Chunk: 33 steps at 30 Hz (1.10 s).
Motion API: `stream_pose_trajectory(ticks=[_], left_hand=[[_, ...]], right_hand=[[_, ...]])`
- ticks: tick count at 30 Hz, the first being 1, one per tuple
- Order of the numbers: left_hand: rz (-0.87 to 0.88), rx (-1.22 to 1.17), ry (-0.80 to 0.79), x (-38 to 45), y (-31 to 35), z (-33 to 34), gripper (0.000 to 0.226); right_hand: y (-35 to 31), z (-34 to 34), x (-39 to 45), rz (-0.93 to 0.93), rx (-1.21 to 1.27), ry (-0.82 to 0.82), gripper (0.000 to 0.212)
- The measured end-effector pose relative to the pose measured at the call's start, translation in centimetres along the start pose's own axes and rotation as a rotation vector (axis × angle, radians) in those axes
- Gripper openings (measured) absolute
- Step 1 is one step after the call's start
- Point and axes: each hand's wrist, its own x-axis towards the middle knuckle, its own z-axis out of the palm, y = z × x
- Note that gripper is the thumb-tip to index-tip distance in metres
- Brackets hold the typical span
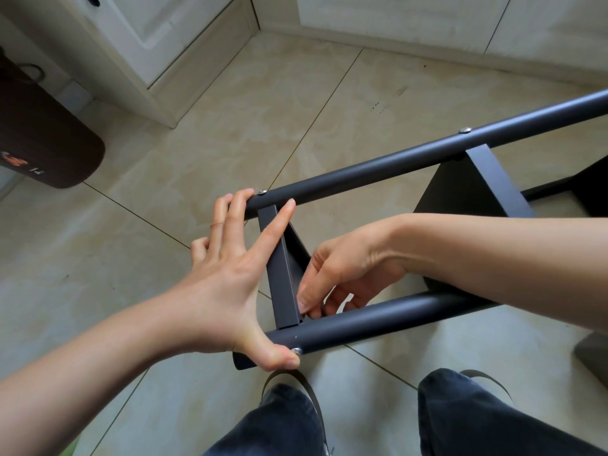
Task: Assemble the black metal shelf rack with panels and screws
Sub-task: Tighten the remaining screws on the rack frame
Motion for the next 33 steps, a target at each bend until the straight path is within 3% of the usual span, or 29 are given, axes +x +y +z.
stream_pose_trajectory(ticks=[11, 14, 23, 28, 33], left_hand=[[0.020, 0.016, 0.016, 0.1, -0.1, 0.1, 0.155], [0.018, 0.018, 0.019, 0.1, 0.0, 0.1, 0.155], [0.022, 0.031, 0.024, 0.1, -0.1, 0.2, 0.155], [0.018, 0.037, 0.026, 0.2, -0.1, 0.2, 0.155], [0.016, 0.036, 0.016, 0.1, 0.0, 0.1, 0.155]], right_hand=[[0.2, 0.4, 0.5, -0.015, 0.057, 0.004, 0.034], [0.1, 0.0, 0.1, 0.025, 0.029, -0.008, 0.020], [0.2, 0.5, 0.7, -0.017, 0.043, 0.014, 0.025], [0.0, -0.4, 0.1, 0.044, 0.021, -0.025, 0.014], [0.3, -0.4, 0.5, 0.082, 0.019, -0.021, 0.024]])
